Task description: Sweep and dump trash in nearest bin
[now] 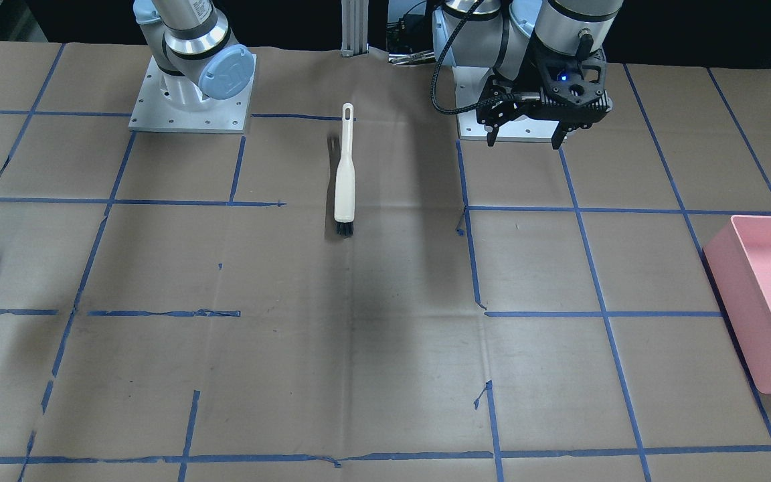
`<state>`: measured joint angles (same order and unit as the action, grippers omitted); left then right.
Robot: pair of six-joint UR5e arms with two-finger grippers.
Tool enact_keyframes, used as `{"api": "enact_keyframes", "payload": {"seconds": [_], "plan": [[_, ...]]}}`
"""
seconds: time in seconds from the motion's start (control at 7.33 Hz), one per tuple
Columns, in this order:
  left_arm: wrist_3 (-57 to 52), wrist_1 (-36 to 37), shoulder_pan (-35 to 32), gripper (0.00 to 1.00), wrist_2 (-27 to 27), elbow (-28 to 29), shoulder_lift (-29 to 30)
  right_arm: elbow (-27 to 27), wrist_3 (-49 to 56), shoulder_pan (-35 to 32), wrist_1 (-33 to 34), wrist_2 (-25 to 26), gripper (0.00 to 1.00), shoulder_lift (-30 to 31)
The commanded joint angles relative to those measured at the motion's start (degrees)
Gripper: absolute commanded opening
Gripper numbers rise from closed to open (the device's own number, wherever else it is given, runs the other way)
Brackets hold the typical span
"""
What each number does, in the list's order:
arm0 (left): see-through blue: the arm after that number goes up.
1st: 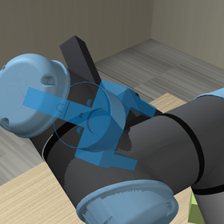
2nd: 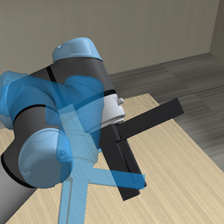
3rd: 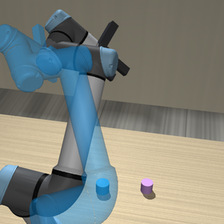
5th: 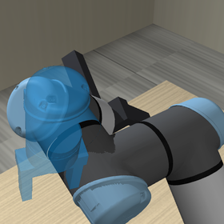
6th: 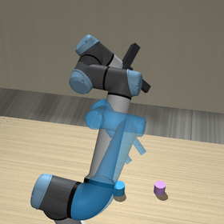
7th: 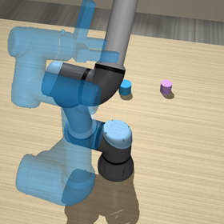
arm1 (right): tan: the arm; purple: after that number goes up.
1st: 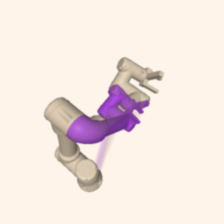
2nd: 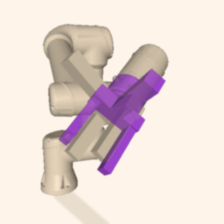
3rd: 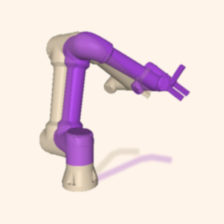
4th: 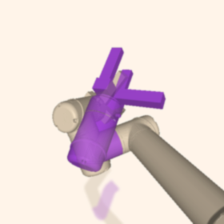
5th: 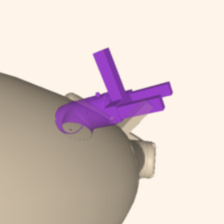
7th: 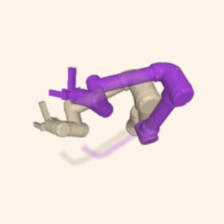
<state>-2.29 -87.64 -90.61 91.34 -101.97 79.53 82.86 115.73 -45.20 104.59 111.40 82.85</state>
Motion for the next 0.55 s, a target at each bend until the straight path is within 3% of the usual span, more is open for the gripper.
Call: {"api": "enact_keyframes", "payload": {"seconds": [0.0, 0.41], "plan": [[0.1, -0.2, 0.3, 1.00, 0.2, 0.5, -1.9, 8.0, -8.1, -0.6, -0.6, -8.6, 0.03, 8.2], [0.1, -1.2, 0.7, 1.00, 0.3, 1.2, -3.0, 14.9, -24.5, -5.4, -0.7, -15.0, 0.03, 14.1]]}}
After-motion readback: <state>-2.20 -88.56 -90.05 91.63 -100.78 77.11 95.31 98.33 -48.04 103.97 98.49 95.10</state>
